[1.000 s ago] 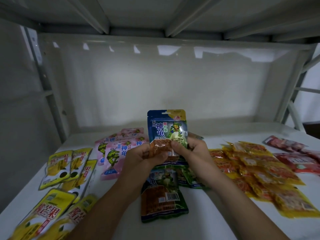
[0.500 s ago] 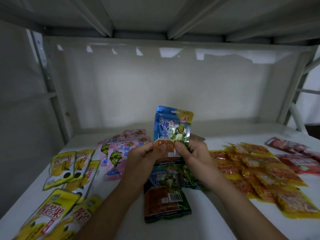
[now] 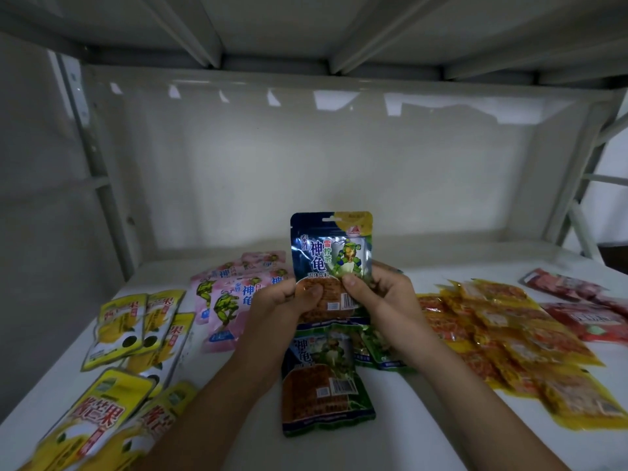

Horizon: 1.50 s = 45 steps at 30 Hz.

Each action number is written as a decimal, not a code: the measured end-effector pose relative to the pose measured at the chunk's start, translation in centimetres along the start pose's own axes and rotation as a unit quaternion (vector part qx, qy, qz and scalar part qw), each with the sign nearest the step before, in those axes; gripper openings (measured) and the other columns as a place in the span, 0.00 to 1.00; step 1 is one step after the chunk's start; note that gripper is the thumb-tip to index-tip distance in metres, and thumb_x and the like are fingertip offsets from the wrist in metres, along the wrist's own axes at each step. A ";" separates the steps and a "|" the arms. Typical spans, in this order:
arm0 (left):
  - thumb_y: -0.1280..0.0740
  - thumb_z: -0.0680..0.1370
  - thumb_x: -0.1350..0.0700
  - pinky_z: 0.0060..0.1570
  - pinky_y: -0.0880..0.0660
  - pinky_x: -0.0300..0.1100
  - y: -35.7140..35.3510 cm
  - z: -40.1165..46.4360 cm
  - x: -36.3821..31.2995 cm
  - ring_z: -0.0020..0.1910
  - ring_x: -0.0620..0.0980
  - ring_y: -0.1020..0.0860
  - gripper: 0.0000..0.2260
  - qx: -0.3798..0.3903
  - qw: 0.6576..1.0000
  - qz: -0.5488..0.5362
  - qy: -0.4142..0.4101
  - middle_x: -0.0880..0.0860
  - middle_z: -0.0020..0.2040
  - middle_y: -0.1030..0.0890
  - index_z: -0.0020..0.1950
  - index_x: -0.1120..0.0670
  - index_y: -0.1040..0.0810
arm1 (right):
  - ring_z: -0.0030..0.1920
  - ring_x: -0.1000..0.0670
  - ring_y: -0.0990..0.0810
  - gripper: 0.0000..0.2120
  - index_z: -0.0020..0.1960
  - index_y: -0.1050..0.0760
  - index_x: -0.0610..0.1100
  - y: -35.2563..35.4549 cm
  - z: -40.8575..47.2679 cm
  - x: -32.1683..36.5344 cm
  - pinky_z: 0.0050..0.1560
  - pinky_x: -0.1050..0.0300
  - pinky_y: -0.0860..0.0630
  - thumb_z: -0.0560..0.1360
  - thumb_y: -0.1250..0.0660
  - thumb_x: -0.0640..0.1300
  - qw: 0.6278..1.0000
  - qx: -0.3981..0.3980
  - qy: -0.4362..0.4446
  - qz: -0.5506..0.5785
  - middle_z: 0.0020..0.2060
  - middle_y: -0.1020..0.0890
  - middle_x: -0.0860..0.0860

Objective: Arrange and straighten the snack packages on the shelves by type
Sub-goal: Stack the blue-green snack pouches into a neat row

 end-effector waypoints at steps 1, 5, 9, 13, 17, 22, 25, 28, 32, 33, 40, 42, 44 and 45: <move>0.30 0.80 0.58 0.42 0.16 0.48 -0.1 -0.1 -0.1 0.44 0.59 0.14 0.09 0.005 1.000 -0.016 0.001 0.62 0.48 0.13 0.51 0.63 0.16 | 0.46 0.25 0.22 0.34 0.48 0.24 0.29 0.0 0.0 -0.1 0.44 0.33 0.23 0.74 0.26 0.63 1.000 0.004 -0.003 0.008 0.46 0.22 0.25; 0.28 0.76 0.53 0.42 0.16 0.47 -0.4 -0.4 -0.6 0.47 0.61 0.13 0.15 0.020 0.999 -0.031 -0.016 0.62 0.50 0.13 0.56 0.63 0.16 | 0.45 0.36 0.15 0.19 0.51 0.20 0.32 -0.2 -0.2 -0.1 0.47 0.42 0.18 0.78 0.28 0.51 0.999 0.024 -0.018 0.019 0.46 0.16 0.32; 0.25 0.72 0.51 0.48 0.16 0.59 -0.3 -0.4 -0.3 0.49 0.68 0.15 0.15 0.012 1.000 -0.009 -0.023 0.64 0.50 0.13 0.54 0.59 0.15 | 0.52 0.33 0.15 0.22 0.54 0.21 0.30 -0.6 -0.6 -0.2 0.54 0.44 0.18 0.80 0.29 0.51 0.997 0.038 -0.043 0.058 0.49 0.14 0.34; 0.25 0.71 0.51 0.49 0.17 0.58 -0.5 -0.4 -0.1 0.47 0.66 0.15 0.09 0.011 0.999 0.017 -0.025 0.62 0.47 0.13 0.47 0.54 0.12 | 0.54 0.31 0.16 0.21 0.52 0.18 0.34 0.3 -0.1 -0.3 0.60 0.30 0.21 0.77 0.25 0.53 0.998 -0.012 -0.022 0.059 0.50 0.14 0.34; 0.28 0.75 0.54 0.46 0.17 0.50 -0.9 -0.3 -0.1 0.47 0.59 0.13 0.07 0.026 0.999 -0.001 -0.020 0.60 0.48 0.12 0.49 0.55 0.12 | 0.43 0.27 0.21 0.37 0.47 0.22 0.32 0.3 0.1 -0.5 0.49 0.29 0.22 0.68 0.22 0.68 0.998 -0.023 -0.013 0.050 0.45 0.19 0.27; 0.29 0.78 0.55 0.45 0.16 0.47 -0.6 -0.4 -0.7 0.47 0.57 0.13 0.07 0.007 0.999 0.018 -0.044 0.57 0.47 0.12 0.50 0.57 0.14 | 0.39 0.39 0.23 0.35 0.47 0.27 0.26 -0.2 -0.1 0.0 0.44 0.45 0.26 0.73 0.23 0.61 0.997 0.005 -0.010 0.075 0.42 0.25 0.24; 0.27 0.74 0.54 0.45 0.16 0.46 -0.6 -0.4 -0.7 0.45 0.55 0.13 0.08 0.017 0.998 0.029 -0.048 0.55 0.45 0.12 0.49 0.56 0.15 | 0.37 0.44 0.18 0.19 0.44 0.21 0.34 0.0 -0.2 -0.1 0.40 0.52 0.21 0.77 0.26 0.51 0.995 0.007 -0.024 0.098 0.38 0.17 0.35; 0.27 0.74 0.56 0.42 0.17 0.42 -0.8 -0.7 -0.7 0.44 0.53 0.13 0.07 0.024 0.999 0.023 -0.043 0.56 0.45 0.12 0.50 0.56 0.15 | 0.40 0.31 0.19 0.23 0.43 0.22 0.33 0.2 -0.1 0.0 0.46 0.34 0.18 0.76 0.24 0.55 0.996 -0.014 -0.019 0.082 0.41 0.19 0.29; 0.28 0.76 0.55 0.51 0.17 0.53 -1.0 -0.7 -0.7 0.49 0.58 0.14 0.08 0.026 0.999 -0.005 -0.036 0.60 0.50 0.13 0.52 0.56 0.13 | 0.36 0.39 0.22 0.33 0.46 0.22 0.28 -0.1 -0.2 0.2 0.42 0.44 0.24 0.74 0.23 0.61 0.997 -0.017 -0.012 0.075 0.38 0.21 0.28; 0.28 0.76 0.53 0.53 0.18 0.53 -0.9 -0.6 -0.7 0.51 0.59 0.14 0.09 0.024 0.999 -0.005 -0.037 0.59 0.51 0.12 0.53 0.54 0.12 | 0.36 0.35 0.20 0.33 0.47 0.22 0.27 -0.1 -0.3 0.3 0.41 0.42 0.23 0.74 0.23 0.60 0.997 -0.012 -0.011 0.070 0.39 0.20 0.28; 0.28 0.75 0.49 0.43 0.17 0.53 -0.3 -0.7 -1.3 0.41 0.60 0.14 0.07 -0.005 0.995 0.065 -0.073 0.58 0.41 0.13 0.42 0.50 0.13 | 0.43 0.36 0.17 0.18 0.48 0.17 0.37 -0.5 -0.6 0.6 0.50 0.39 0.21 0.77 0.26 0.54 0.997 0.013 -0.032 0.068 0.44 0.17 0.32; 0.27 0.75 0.48 0.41 0.18 0.58 -0.4 -0.8 -1.4 0.39 0.66 0.16 0.07 -0.004 0.993 0.079 -0.082 0.61 0.39 0.15 0.41 0.49 0.13 | 0.51 0.34 0.15 0.13 0.55 0.14 0.46 -0.7 -0.6 0.9 0.58 0.35 0.20 0.78 0.28 0.55 0.998 0.018 -0.022 0.056 0.50 0.13 0.41; 0.27 0.76 0.50 0.37 0.18 0.53 -0.7 -0.8 -1.3 0.37 0.60 0.15 0.06 0.013 0.994 0.083 -0.076 0.58 0.39 0.14 0.44 0.52 0.14 | 0.56 0.31 0.17 0.14 0.58 0.14 0.46 -0.4 -0.6 1.0 0.62 0.29 0.23 0.79 0.28 0.54 0.998 -0.004 -0.020 0.055 0.53 0.12 0.42; 0.28 0.77 0.52 0.37 0.19 0.46 -0.9 -0.8 -1.2 0.37 0.54 0.14 0.05 0.023 0.994 0.079 -0.071 0.54 0.39 0.13 0.45 0.52 0.14 | 0.56 0.32 0.16 0.13 0.57 0.13 0.45 -0.1 -0.6 0.9 0.63 0.29 0.23 0.80 0.28 0.53 0.998 -0.020 -0.021 0.061 0.53 0.12 0.42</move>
Point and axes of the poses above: each hand's wrist, its own z-axis towards the middle knuckle, its own y-axis out of the back of the hand, x = y × z, the point moved 6 cm from there along z, towards the middle knuckle
